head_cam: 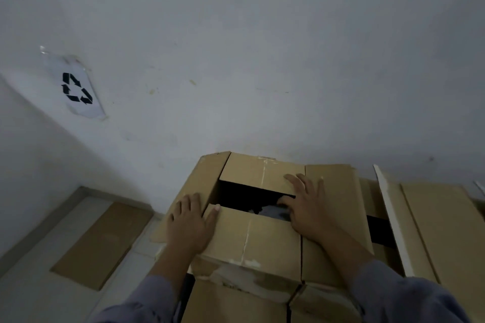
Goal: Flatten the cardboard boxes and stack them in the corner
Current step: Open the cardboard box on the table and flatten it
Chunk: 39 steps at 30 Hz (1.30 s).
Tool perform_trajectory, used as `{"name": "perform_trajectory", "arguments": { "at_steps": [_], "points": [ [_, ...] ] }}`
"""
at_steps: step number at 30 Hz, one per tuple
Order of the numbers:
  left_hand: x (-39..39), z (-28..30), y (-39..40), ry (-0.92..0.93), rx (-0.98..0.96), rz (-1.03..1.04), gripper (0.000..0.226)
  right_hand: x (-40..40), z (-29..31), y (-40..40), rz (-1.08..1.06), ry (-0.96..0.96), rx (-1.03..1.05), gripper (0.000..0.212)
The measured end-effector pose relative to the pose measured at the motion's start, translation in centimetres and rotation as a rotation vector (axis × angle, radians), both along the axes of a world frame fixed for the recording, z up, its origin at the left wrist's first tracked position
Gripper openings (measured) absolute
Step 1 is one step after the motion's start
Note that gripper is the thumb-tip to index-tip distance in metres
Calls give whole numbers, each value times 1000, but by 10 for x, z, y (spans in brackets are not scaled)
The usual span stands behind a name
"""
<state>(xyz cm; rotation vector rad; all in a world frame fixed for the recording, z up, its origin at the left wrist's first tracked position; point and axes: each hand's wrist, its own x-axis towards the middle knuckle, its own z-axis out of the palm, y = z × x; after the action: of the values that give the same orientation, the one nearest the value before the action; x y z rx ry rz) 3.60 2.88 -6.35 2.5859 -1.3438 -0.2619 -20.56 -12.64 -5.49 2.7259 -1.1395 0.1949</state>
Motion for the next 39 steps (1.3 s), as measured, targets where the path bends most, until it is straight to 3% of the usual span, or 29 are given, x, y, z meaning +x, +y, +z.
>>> {"name": "perform_trajectory", "arguments": {
  "at_steps": [2, 6, 9, 11, 17, 19, 22, 25, 27, 30, 33, 39],
  "points": [
    [0, -3, 0, -42, -27, 29, 102, 2, 8, -2, 39, 2, -66, 33],
    [1, -8, -1, -76, -63, 37, 99, 6, 24, -14, 144, -111, -155, 15],
    [-2, -9, -3, -86, -60, 49, 100, 8, 9, -23, 315, 94, -130, 15],
    [-2, -10, -3, -75, -64, 51, 101, 8, 1, -31, 317, 159, -163, 17],
    [-2, -8, -3, -58, -67, 45, 101, 18, 36, -68, 250, -189, -307, 42],
    [-2, -7, -1, -70, -59, 31, 101, 21, 50, -92, 129, -249, -234, 45],
    [-2, -6, -1, -156, -31, 31, 96, 25, 56, -126, -27, -170, -42, 51],
    [-10, 1, -5, -214, -26, 4, 88, 28, 48, -150, -73, -71, 110, 55],
    [-24, 9, -12, -216, -61, -98, 89, 30, 44, -158, -117, -109, 241, 54],
    [-54, 18, -24, -217, -13, -350, 88, 32, 35, -157, -254, -255, 529, 53],
    [-80, 20, -32, -212, 36, -496, 84, 32, 25, -143, -301, -420, 651, 63],
    [-83, 41, -20, -309, -243, -533, 75, 23, 42, -129, -355, -848, 724, 72]
  ]
}}
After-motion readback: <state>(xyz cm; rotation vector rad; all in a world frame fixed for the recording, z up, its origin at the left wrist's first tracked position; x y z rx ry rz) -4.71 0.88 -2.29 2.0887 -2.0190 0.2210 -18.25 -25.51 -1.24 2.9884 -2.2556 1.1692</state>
